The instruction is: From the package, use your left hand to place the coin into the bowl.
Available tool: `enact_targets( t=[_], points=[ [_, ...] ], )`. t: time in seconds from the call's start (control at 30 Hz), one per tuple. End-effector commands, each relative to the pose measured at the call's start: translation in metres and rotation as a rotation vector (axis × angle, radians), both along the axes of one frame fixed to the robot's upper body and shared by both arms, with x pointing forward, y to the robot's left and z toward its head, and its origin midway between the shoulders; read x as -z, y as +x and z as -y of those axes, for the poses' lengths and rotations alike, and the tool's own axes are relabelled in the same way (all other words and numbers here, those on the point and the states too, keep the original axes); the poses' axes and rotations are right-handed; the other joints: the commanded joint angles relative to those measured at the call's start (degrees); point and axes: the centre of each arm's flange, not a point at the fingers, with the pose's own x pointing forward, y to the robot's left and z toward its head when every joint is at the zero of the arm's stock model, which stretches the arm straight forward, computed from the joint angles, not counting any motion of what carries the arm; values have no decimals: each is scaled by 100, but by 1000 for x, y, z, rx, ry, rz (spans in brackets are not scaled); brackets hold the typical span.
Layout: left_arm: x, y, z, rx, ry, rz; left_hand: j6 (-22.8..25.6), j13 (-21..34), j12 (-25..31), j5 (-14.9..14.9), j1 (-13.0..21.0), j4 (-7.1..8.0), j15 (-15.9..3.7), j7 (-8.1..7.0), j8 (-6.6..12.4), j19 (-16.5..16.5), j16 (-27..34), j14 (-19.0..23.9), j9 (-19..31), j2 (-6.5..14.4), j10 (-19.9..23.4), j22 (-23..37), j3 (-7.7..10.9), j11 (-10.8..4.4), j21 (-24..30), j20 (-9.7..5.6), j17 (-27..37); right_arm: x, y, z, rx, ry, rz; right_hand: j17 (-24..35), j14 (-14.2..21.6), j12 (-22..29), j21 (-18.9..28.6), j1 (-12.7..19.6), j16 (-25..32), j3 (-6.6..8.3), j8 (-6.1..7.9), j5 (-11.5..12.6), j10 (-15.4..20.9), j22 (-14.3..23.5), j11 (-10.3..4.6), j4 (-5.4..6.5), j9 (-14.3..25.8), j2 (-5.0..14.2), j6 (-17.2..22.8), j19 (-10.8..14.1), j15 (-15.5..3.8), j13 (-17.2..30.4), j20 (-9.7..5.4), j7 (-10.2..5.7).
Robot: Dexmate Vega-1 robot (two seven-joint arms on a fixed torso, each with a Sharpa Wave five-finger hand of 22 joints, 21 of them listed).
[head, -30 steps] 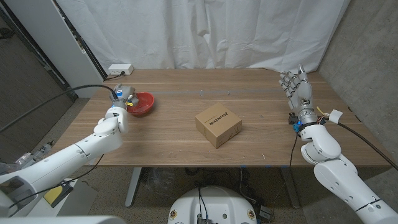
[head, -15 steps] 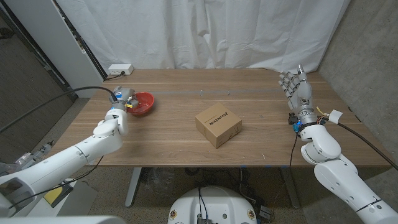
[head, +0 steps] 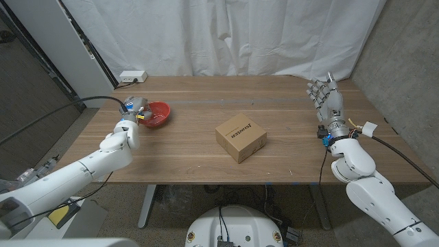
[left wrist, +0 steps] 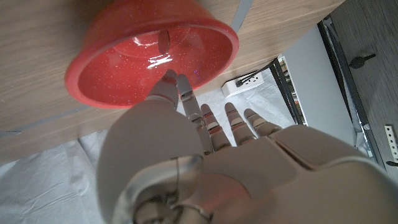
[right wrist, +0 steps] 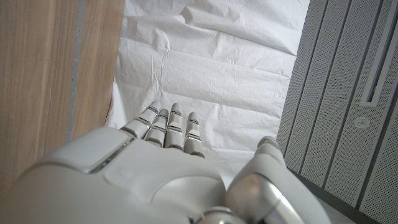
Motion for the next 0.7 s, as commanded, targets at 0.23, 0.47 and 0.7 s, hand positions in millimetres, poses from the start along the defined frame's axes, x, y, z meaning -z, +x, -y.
enact_targets(
  t=[0.23,0.47,0.7],
  points=[
    [4,-5,-6,-2,-28,-10,-731,11,16,11,-173,49,-429,15,-474,-66,-1,-147,-77,-58,-252,10,-30,79,-24,93,-1,1,-2,-2,0,-7,1,14,43,-4,10,77,-1,25,8,-15,34,13,5,-27,16,-4,59,57,12,23,-62,-24],
    [-5,-16,-5,22,-46,12,-990,12,16,24,-447,168,-373,23,-676,-92,5,-218,-96,-163,-393,12,-167,100,-25,66,8,0,-2,-3,-2,-10,6,14,44,0,9,80,-1,25,8,-17,43,13,12,-28,16,-4,59,58,20,23,-62,-20],
    [-16,-27,-7,60,-129,27,-1272,13,21,41,-673,297,-294,16,-873,-101,6,-316,-100,-138,-508,16,-240,185,-19,145,25,3,-1,-1,-5,-1,4,14,37,2,12,86,-4,26,7,-19,51,13,9,-30,16,-2,57,67,7,23,-80,-17]
  ],
)
